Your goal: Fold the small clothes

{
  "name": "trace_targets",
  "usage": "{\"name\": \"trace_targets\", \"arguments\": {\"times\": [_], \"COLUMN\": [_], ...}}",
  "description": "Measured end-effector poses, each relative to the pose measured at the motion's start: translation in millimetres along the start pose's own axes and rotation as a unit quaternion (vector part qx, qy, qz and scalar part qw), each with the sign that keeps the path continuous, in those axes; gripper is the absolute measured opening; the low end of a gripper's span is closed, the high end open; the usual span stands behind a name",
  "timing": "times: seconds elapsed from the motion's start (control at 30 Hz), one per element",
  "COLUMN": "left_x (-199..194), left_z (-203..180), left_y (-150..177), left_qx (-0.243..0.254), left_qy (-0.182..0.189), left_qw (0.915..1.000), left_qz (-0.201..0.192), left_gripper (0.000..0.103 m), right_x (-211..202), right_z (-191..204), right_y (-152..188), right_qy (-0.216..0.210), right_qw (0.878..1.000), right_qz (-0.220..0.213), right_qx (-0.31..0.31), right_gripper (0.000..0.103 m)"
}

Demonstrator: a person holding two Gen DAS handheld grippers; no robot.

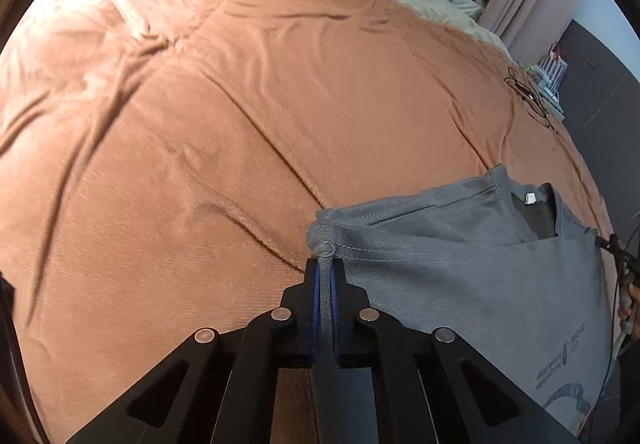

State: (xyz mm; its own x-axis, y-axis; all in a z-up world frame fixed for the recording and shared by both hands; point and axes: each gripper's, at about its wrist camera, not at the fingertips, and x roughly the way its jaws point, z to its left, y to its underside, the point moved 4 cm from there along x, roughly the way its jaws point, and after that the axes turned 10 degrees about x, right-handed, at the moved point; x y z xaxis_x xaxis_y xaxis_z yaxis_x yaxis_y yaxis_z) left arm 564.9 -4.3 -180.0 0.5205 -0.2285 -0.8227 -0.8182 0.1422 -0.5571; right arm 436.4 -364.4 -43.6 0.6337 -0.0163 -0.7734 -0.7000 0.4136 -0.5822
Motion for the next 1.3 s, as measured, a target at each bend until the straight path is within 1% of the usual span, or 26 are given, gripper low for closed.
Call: {"name": "trace_targets", "arguments": {"times": [0.1,0.23,0.33,0.6,0.7,0.77,0.83,0.93,1.07,1.17,1.3], "left_x": [-13.4,-35.4,-54.7,-104.8,-116.8,-121.9,-122.4,-112.9,-93.1,-72.1,-35.8], "left_z": [-2.0,-8.6,-15.1,-21.8,-21.1,-21.1,-20.8,-20.0,-17.2,-12.3,-3.0], "left_y": [-1.3,-5.4,-11.9,-37.7,-50.3,-60.5,-68.0,-79.5,-85.8,-87.7,-84.2], "left_qx": [0.001,0.008,0.014,0.013,0.006,0.003,0.0,-0.004,-0.006,-0.007,-0.008], "left_qy": [-0.002,-0.012,-0.016,-0.03,-0.038,-0.051,-0.058,-0.063,-0.066,-0.072,-0.078], "left_qw": [0.9999,0.9995,0.9987,0.9948,0.993,0.9914,0.9904,0.9904,0.9917,0.9929,0.9953], "left_qz": [-0.01,-0.03,-0.047,-0.096,-0.111,-0.121,-0.125,-0.123,-0.11,-0.094,-0.057], "left_gripper": [0.004,0.004,0.004,0.004,0.004,0.004,0.004,0.004,0.004,0.004,0.004], "right_x": [-12.2,-34.7,-56.7,-115.3,-129.9,-135.0,-136.7,-130.7,-108.3,-88.8,-55.0], "right_z": [6.2,6.7,10.4,19.5,21.3,21.9,23.9,28.4,31.1,29.8,27.7], "right_y": [2.8,4.6,5.7,3.2,-1.8,-5.9,-9.2,-14.8,-22.8,-31.4,-40.6], "right_qy": [0.003,0.006,0.0,-0.008,-0.008,-0.007,-0.004,0.003,0.013,0.021,0.032], "right_qw": [1.0,0.999,0.999,0.994,0.992,0.991,0.991,0.99,0.992,0.993,0.996], "right_qz": [-0.011,-0.031,-0.051,-0.106,-0.123,-0.132,-0.137,-0.138,-0.127,-0.115,-0.086], "right_qx": [-0.009,-0.002,-0.003,-0.005,0.002,0.005,0.008,0.006,0.004,0.004,0.005], "right_gripper": [0.003,0.002,0.002,0.002,0.002,0.002,0.002,0.002,0.002,0.002,0.002]}}
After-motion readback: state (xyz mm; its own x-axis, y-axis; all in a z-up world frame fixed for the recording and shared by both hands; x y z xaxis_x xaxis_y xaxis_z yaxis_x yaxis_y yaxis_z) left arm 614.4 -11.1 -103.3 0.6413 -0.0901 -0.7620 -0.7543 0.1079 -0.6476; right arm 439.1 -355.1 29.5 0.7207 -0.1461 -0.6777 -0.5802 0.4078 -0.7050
